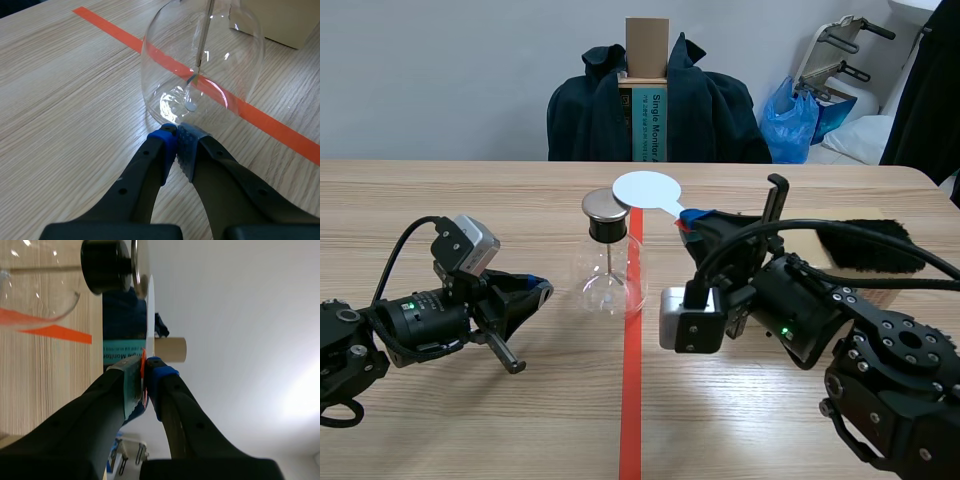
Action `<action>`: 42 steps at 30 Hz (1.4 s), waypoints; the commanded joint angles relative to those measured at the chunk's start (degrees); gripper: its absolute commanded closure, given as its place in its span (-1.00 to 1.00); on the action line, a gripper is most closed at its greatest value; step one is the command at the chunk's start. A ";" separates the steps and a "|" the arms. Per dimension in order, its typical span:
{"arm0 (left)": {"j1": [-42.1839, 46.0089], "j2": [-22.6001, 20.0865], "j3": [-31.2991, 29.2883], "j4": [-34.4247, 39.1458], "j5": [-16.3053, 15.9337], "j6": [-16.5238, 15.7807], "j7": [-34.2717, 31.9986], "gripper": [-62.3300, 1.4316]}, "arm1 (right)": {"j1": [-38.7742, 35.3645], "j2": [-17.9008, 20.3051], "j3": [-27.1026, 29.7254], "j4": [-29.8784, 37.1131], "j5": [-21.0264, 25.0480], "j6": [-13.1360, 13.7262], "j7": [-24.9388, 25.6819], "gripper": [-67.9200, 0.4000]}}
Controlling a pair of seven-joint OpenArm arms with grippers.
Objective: Do the electroscope experiment.
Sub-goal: 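Move the plate toward and away from the electroscope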
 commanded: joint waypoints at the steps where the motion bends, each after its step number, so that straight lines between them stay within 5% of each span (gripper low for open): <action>1: -0.46 0.39 -0.66 1.66 -0.61 -0.09 -1.01 0.86 | 0.83 0.11 0.37 0.33 0.42 -0.48 1.57 0.97; 11: -0.46 0.39 -0.66 1.66 -0.61 -0.09 -1.01 0.86 | 0.81 0.11 0.37 0.33 0.39 -0.48 10.01 0.97; 27: -0.46 0.39 -0.66 1.66 -0.61 -0.09 -1.01 0.86 | 0.81 0.11 0.37 0.33 0.26 -0.48 10.60 0.97; 33: -0.46 0.39 -0.66 1.66 -0.63 -0.09 -1.01 0.86 | 0.81 0.11 0.37 0.33 0.28 -0.48 7.06 0.97; 42: -0.46 0.39 -0.66 1.68 -0.63 -0.09 -1.01 0.86 | 0.81 0.11 0.37 0.33 0.28 -0.48 -5.44 0.97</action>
